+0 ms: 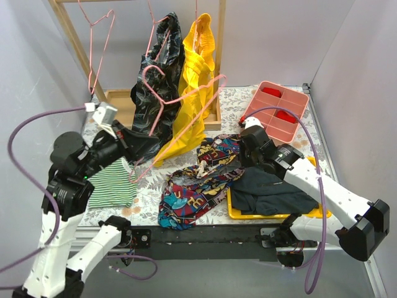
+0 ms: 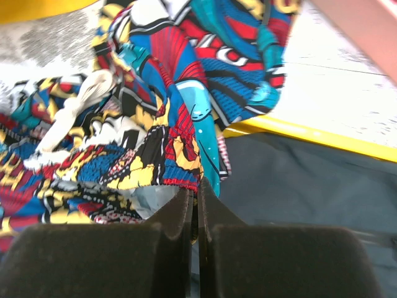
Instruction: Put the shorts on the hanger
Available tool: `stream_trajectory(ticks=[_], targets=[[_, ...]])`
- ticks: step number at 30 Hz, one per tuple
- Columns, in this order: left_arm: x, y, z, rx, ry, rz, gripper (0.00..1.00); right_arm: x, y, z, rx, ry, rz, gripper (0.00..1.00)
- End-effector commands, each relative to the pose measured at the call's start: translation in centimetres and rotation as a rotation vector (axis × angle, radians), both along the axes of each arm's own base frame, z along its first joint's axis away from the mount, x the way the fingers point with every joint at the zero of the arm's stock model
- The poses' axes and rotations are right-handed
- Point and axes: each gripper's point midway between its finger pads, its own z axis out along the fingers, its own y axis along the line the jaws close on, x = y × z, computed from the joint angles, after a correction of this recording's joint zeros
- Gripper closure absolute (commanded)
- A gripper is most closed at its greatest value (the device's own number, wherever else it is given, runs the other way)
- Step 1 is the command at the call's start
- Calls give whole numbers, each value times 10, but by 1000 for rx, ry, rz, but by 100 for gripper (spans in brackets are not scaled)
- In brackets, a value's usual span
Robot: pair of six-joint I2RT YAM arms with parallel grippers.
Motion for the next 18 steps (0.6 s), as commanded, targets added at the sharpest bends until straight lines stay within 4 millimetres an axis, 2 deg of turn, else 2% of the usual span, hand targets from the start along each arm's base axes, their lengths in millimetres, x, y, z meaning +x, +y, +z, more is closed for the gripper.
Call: stream_trajectory(ticks=[1, 2, 4, 7, 13, 18], targets=[[-11, -22, -11, 68, 43, -94, 100, 19, -22, 19, -57, -50, -139, 99], [-4, -21, -20, 108, 50, -55, 100, 21, -25, 17, -62, -42, -152, 99], [-11, -30, -44, 174, 107, -89, 100, 27, -30, 10, -67, -17, -176, 99], [-15, -27, -67, 226, 136, -64, 100, 35, -34, 5, -57, 0, -202, 99], [-24, -25, -97, 275, 206, -81, 100, 52, -43, -2, -68, 37, -242, 99], [-38, -26, -120, 310, 264, -135, 100, 65, -41, -1, -70, 47, -241, 99]])
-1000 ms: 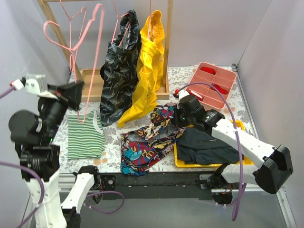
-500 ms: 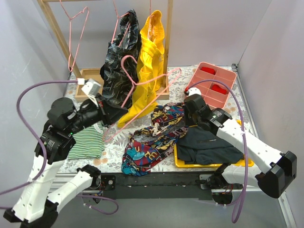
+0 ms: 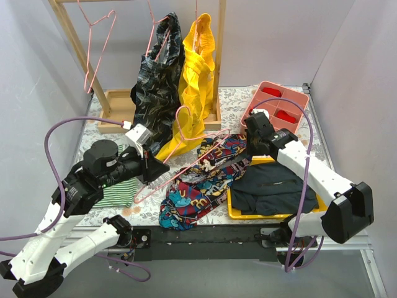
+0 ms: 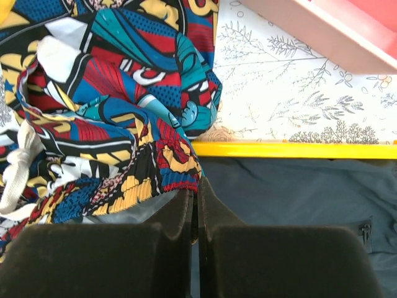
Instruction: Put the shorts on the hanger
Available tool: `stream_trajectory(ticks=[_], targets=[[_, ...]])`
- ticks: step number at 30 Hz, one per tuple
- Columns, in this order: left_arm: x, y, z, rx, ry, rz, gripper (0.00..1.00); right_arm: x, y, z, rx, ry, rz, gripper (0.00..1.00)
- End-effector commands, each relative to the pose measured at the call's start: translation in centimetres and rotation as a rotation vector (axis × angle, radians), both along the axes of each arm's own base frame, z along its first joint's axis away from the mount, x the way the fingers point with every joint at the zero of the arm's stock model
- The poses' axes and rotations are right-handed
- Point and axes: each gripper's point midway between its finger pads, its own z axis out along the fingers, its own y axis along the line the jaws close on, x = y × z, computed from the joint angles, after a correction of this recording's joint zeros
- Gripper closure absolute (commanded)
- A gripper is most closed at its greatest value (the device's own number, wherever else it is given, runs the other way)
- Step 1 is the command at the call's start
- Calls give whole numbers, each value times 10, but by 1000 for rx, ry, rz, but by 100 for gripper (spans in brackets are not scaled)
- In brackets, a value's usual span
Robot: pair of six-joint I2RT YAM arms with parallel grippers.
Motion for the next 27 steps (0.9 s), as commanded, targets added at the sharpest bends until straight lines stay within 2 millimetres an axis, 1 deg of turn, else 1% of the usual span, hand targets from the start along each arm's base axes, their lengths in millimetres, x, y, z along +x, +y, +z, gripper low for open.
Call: stream_trajectory(ticks=[1, 2, 6, 11, 15, 19, 21, 24, 26, 27], targets=[[-12, 2, -18, 37, 35, -41, 100, 19, 6, 22, 23, -46, 0, 99], [-13, 1, -22, 41, 46, -50, 100, 21, 8, 23, 28, -47, 3, 99], [-22, -12, -26, 30, 84, -135, 100, 24, 13, 27, 33, -39, 20, 99], [-19, -21, -29, 42, 106, -165, 100, 22, 23, 38, 34, -55, 52, 99], [-12, -24, -30, 56, 106, -149, 100, 17, 26, 43, 6, -62, 64, 99], [-4, -30, -36, 62, 114, -137, 100, 8, 37, 50, 8, -73, 102, 99], [3, -29, -37, 64, 99, -105, 100, 3, 36, 53, -8, -84, 98, 99], [7, -32, -34, 51, 82, -105, 100, -4, 39, 53, -10, -80, 115, 99], [6, -39, -36, 37, 92, -128, 100, -8, 45, 55, -5, -83, 132, 99], [7, -41, -43, 41, 107, -130, 100, -8, 48, 61, 8, -94, 133, 99]])
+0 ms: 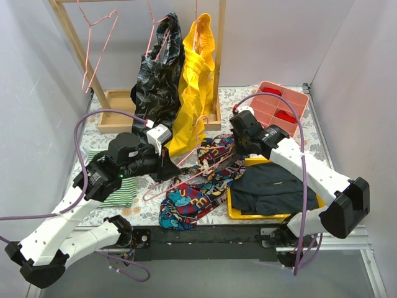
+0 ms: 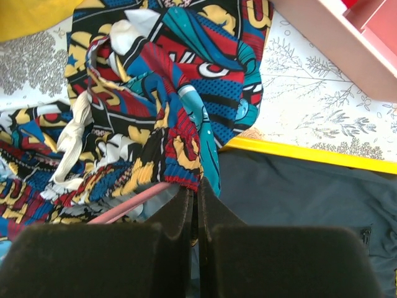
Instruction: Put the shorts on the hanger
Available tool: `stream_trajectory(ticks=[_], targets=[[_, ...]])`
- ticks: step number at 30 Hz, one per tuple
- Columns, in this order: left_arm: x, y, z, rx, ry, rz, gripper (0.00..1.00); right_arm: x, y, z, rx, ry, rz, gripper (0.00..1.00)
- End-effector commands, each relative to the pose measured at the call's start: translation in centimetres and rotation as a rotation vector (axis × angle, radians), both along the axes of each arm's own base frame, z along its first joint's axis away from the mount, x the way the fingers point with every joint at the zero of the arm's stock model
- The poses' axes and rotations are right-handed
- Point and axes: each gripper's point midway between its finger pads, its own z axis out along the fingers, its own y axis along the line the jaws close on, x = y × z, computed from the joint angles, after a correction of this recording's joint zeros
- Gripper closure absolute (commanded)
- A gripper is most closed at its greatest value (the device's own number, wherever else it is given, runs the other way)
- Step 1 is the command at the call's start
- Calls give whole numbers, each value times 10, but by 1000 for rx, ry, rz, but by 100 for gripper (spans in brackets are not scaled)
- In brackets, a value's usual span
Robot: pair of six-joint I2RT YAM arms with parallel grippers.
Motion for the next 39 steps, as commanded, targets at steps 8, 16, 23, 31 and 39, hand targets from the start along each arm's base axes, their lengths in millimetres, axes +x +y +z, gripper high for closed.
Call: stream_trajectory(ticks=[8, 16, 23, 31, 39], targets=[[14, -36, -8, -153, -103, 64, 100, -25, 51, 90, 122, -156, 82, 99], [20, -36, 20, -504, -365, 168, 100, -63, 66, 93, 185, -190, 123, 99], [20, -49, -8, -507, -366, 165, 100, -73, 53, 122, 293, -295, 185, 51], [20, -55, -14, -502, -353, 157, 100, -95, 80, 160, 504, -408, 424, 42], [22, -65, -19, -486, -339, 146, 100, -67, 109, 164, 440, -502, 438, 37]])
